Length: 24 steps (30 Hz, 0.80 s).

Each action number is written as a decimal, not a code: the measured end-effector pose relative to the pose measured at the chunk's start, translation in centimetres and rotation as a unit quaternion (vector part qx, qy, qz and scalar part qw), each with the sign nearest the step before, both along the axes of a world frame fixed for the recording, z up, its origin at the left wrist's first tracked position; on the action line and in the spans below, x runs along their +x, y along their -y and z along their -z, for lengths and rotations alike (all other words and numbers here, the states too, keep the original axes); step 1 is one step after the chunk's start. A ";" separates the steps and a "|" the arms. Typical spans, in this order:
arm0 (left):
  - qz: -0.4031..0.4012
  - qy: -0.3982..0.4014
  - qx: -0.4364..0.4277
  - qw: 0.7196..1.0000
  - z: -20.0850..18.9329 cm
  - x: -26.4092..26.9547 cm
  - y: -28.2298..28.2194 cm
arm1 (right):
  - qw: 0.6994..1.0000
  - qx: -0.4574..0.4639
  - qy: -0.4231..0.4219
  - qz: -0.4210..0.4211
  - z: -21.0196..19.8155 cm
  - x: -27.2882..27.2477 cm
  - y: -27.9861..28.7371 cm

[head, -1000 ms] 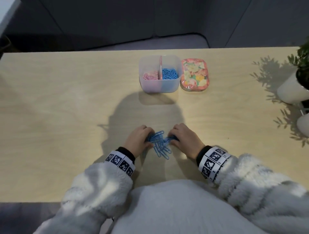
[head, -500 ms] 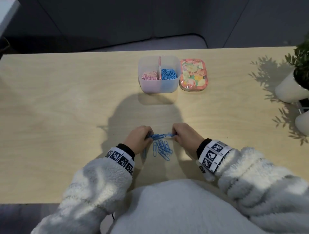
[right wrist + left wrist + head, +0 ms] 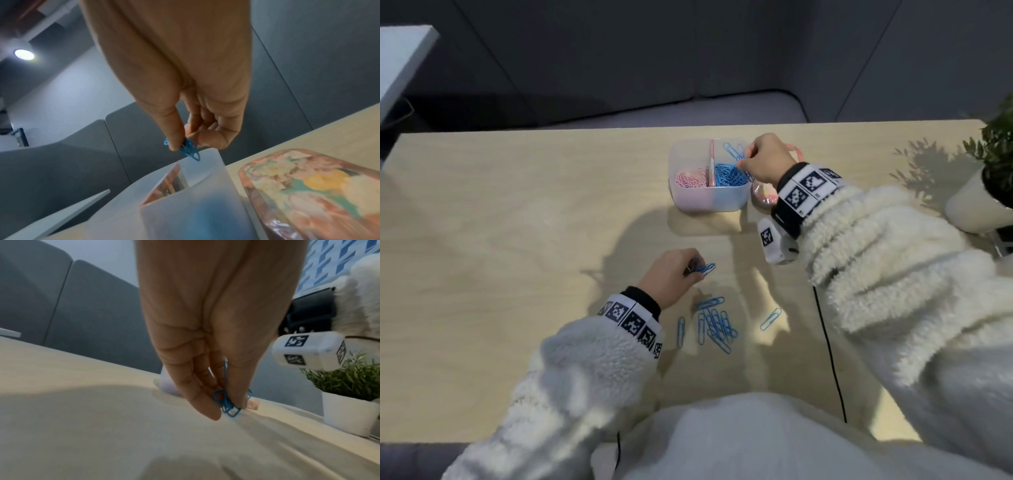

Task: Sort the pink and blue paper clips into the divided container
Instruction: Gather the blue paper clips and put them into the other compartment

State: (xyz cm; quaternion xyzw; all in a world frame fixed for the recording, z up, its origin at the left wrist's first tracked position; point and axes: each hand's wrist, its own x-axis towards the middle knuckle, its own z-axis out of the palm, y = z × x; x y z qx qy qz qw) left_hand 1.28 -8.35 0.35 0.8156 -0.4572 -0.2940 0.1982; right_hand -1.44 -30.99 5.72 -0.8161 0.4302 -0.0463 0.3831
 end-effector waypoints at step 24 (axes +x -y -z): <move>-0.017 0.145 -0.008 0.989 -2.8 5.3 16.6 | 0.985 0.012 -0.040 -0.165 6.8 -15.0 -7.4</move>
